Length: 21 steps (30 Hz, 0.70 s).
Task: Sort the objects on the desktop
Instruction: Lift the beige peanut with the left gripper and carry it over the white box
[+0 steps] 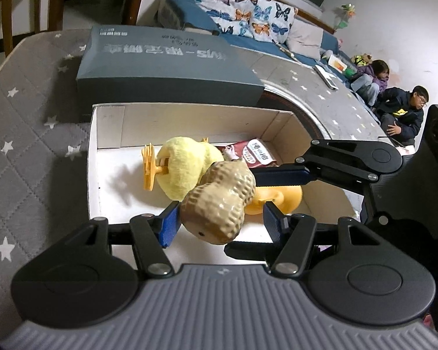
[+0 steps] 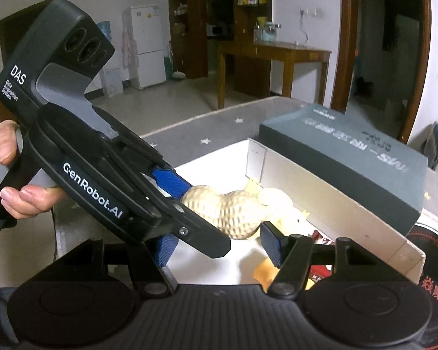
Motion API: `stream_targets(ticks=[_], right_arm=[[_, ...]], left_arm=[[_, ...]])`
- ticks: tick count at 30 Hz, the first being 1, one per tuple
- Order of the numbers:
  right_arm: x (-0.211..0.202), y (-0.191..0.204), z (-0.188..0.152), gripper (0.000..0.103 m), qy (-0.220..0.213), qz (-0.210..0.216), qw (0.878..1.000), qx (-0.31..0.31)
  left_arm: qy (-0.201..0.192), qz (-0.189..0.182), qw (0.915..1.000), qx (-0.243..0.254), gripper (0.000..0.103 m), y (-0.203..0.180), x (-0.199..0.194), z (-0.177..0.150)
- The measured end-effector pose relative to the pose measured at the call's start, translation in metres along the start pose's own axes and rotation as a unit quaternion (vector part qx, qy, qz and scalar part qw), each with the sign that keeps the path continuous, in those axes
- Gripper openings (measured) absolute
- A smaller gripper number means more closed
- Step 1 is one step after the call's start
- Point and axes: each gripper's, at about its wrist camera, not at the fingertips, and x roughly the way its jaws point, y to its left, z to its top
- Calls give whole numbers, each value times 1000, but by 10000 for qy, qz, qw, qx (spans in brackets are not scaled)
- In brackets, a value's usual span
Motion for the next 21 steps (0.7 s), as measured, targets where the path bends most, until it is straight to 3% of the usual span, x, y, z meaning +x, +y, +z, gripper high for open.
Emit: stream_targets(ticks=[12, 21], right_arm=[[18, -7, -10, 63, 335, 21, 9994, 32], [17, -7, -13, 66, 355, -5, 9994, 57]], left_arm=[[233, 33, 9997, -117, 61, 11, 21, -4], [183, 248, 9995, 44, 61, 5, 18, -7]])
